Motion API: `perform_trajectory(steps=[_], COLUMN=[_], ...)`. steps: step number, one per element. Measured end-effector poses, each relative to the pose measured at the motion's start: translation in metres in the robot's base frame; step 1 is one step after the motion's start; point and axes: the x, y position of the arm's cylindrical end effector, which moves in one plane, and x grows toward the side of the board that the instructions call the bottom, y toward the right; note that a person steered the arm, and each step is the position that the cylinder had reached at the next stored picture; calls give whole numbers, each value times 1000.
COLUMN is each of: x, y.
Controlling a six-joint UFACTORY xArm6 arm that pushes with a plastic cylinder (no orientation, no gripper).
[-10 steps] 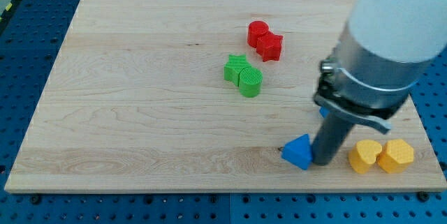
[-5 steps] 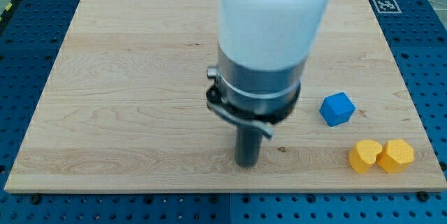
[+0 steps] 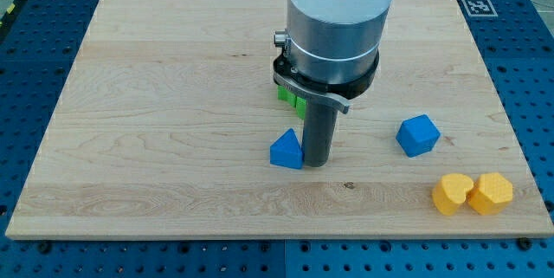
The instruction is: Push the blue cube into the blue triangle
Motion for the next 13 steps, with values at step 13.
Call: perform_trajectory(steps=[13], x=[-87], y=[170])
